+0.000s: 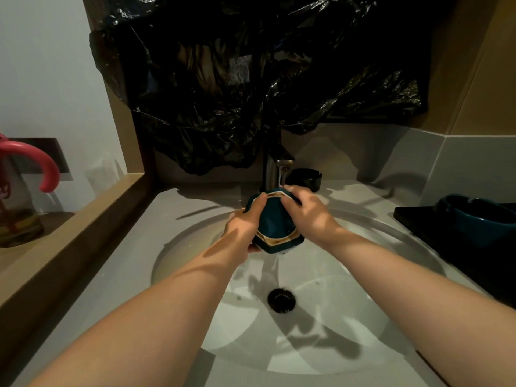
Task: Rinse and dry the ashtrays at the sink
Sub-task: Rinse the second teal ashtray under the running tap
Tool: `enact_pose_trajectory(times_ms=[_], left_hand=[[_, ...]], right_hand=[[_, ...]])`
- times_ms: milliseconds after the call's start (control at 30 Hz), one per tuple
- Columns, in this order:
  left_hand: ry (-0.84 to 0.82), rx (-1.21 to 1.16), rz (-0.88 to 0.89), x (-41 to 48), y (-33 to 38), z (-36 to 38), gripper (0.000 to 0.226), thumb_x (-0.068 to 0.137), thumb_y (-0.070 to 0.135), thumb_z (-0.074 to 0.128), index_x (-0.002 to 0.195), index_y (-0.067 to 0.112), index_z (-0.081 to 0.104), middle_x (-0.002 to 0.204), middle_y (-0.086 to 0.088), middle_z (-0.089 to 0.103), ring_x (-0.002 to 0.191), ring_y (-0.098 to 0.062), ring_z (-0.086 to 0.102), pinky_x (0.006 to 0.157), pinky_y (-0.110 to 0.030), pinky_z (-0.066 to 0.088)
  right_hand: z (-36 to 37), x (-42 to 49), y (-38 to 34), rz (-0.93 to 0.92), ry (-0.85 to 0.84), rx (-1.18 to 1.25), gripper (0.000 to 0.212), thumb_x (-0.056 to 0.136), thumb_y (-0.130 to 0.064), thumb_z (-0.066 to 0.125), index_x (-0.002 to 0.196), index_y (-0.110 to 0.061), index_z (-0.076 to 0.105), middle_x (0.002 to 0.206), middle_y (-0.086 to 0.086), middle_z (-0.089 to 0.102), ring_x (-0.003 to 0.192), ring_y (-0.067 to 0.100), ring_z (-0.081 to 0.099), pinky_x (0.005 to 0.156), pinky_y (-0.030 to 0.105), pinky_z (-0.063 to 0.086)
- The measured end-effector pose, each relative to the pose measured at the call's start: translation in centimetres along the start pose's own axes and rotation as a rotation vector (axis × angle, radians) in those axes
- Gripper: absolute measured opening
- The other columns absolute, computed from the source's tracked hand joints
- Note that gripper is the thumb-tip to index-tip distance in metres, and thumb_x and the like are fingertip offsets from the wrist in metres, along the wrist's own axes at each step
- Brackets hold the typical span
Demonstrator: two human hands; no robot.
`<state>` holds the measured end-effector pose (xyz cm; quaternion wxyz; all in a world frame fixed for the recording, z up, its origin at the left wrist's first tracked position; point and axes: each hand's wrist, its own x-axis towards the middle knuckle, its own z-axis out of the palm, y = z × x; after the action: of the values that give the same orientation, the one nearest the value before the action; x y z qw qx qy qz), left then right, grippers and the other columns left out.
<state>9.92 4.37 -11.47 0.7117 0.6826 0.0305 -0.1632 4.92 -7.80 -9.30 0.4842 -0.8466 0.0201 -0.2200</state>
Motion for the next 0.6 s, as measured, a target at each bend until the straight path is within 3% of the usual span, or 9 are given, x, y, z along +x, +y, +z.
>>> enact_pose_trajectory(times_ms=[100, 200, 300, 367, 467, 533, 600], left_hand=[[0.056, -0.08, -0.015, 0.1, 0.0, -0.4, 0.065, 0.078, 0.064, 0.063, 0.117, 0.012, 0.059, 0.108, -0.015, 0.068, 0.093, -0.034, 0.067, 0.08, -0.051, 0.058], [0.071, -0.121, -0.041, -0.1, 0.3, -0.5, 0.058, 0.084, 0.062, 0.058, 0.115, 0.013, 0.057, 0.111, -0.016, 0.065, 0.096, -0.037, 0.063, 0.073, -0.048, 0.057], [0.03, -0.157, -0.061, -0.7, 0.4, -0.2, 0.06, 0.088, 0.061, 0.052, 0.123, 0.013, 0.053, 0.112, -0.016, 0.061, 0.092, -0.036, 0.06, 0.059, -0.04, 0.053], [-0.041, -0.183, -0.072, -0.9, 0.4, -0.2, 0.059, 0.09, 0.06, 0.048, 0.126, 0.013, 0.051, 0.11, -0.015, 0.06, 0.087, -0.031, 0.06, 0.057, -0.038, 0.05], [-0.145, -0.199, -0.103, -1.1, 0.2, -0.2, 0.057, 0.089, 0.062, 0.047, 0.124, 0.016, 0.05, 0.11, -0.012, 0.061, 0.089, -0.03, 0.062, 0.062, -0.041, 0.051], [-0.193, -0.101, -0.111, -1.2, 0.1, 0.0, 0.053, 0.09, 0.065, 0.042, 0.116, 0.021, 0.051, 0.103, -0.01, 0.066, 0.088, -0.03, 0.066, 0.067, -0.042, 0.052], [-0.215, -0.051, -0.1, -1.4, 0.1, 0.1, 0.048, 0.093, 0.065, 0.036, 0.112, 0.024, 0.052, 0.102, -0.01, 0.066, 0.084, -0.03, 0.069, 0.073, -0.042, 0.052]], right_hand=[[1.0, -0.5, 0.3, -0.168, -0.033, -0.133, 0.04, 0.097, -0.009, 0.045, 0.136, -0.015, 0.046, 0.139, 0.005, 0.044, 0.129, 0.017, 0.041, 0.11, 0.032, 0.035], [1.1, -0.3, 0.7, 0.056, -0.033, 0.041, 0.04, 0.1, -0.022, 0.043, 0.139, -0.019, 0.041, 0.138, 0.002, 0.048, 0.129, 0.018, 0.044, 0.108, 0.034, 0.038], [0.7, -0.5, 1.1, 0.395, -0.195, 0.378, 0.039, 0.097, -0.044, 0.044, 0.126, -0.02, 0.05, 0.121, 0.004, 0.062, 0.113, 0.021, 0.058, 0.092, 0.036, 0.051], [0.5, -0.4, 0.6, 0.436, -0.197, 0.473, 0.039, 0.096, -0.044, 0.047, 0.123, -0.018, 0.051, 0.116, 0.007, 0.065, 0.104, 0.023, 0.063, 0.079, 0.036, 0.057], [0.0, 0.4, -0.1, 0.394, -0.024, 0.4, 0.036, 0.096, -0.041, 0.049, 0.123, -0.018, 0.051, 0.112, 0.007, 0.065, 0.101, 0.026, 0.063, 0.082, 0.042, 0.056], [-0.5, 0.8, -0.3, 0.483, 0.042, 0.401, 0.034, 0.095, -0.043, 0.049, 0.115, -0.017, 0.056, 0.104, 0.008, 0.067, 0.096, 0.028, 0.065, 0.08, 0.044, 0.056], [-0.8, 0.8, 0.0, 0.619, 0.042, 0.499, 0.033, 0.095, -0.044, 0.049, 0.107, -0.016, 0.06, 0.098, 0.01, 0.068, 0.088, 0.027, 0.066, 0.069, 0.041, 0.057]])
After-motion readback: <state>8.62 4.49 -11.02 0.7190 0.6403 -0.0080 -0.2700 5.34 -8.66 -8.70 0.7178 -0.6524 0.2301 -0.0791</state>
